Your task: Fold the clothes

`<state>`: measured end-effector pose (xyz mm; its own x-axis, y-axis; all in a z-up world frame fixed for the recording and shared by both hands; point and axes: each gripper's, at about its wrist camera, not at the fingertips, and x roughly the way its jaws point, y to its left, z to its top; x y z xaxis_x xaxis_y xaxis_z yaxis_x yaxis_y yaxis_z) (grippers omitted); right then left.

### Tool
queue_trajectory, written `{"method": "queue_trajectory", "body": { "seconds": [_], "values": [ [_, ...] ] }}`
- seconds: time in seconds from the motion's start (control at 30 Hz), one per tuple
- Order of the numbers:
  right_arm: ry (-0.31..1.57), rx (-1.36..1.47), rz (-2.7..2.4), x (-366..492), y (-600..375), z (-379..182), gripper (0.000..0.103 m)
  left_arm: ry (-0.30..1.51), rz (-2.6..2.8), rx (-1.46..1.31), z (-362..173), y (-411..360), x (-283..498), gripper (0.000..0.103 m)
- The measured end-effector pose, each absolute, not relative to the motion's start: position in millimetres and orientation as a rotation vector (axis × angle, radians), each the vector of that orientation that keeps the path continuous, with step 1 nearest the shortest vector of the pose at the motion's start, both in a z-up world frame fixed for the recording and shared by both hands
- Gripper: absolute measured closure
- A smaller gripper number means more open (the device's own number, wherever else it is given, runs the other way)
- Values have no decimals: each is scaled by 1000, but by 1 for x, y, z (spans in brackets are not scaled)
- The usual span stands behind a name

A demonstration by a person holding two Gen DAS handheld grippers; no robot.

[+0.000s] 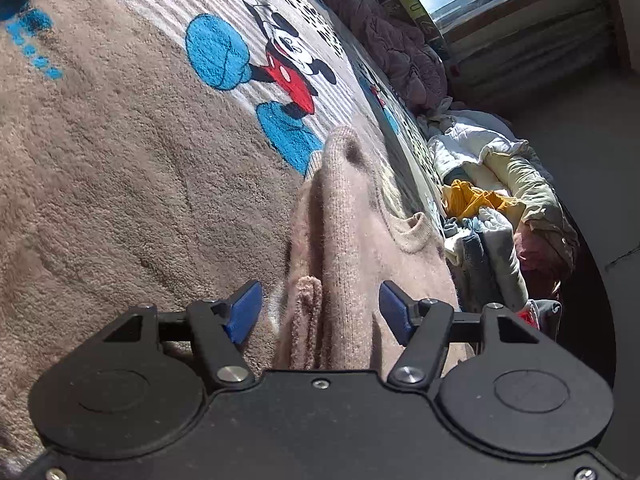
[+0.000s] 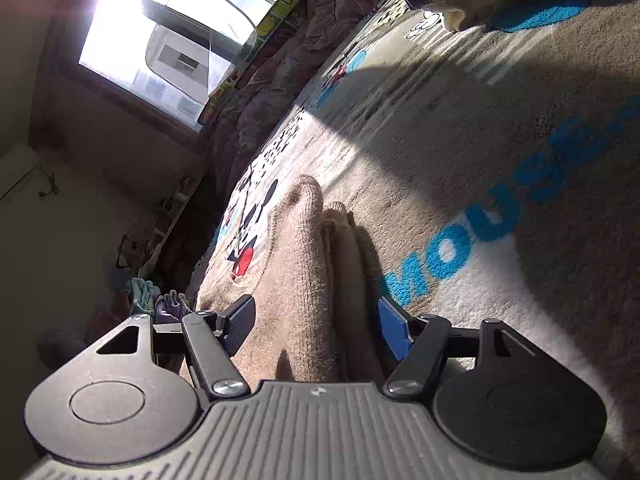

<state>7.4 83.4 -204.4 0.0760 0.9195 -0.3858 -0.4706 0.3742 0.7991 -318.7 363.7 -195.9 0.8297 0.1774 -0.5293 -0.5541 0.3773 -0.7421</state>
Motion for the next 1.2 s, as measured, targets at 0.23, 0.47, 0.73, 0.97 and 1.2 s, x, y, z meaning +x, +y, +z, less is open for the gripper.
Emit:
{"method": "queue_trajectory", "body": {
  "seconds": [0.23, 0.47, 0.73, 0.97, 1.2],
  "values": [
    [1057, 444, 1188, 9, 121, -212, 60, 327, 459, -1124, -205, 360, -286, 64],
    [1111, 706, 1229, -1, 101, -214, 69, 196, 384, -1270, -188, 345, -320, 73],
    [1145, 777, 1452, -36, 148, -171, 70, -66, 431, -1331, -143, 339, -421, 73],
    [1203, 731, 1736, -102, 260, -114, 70, -357, 573, -1295, -99, 342, -536, 73],
    [1338, 587, 1977, -203, 374, -98, 70, -582, 795, -1236, -96, 344, -636, 73]
  ]
}}
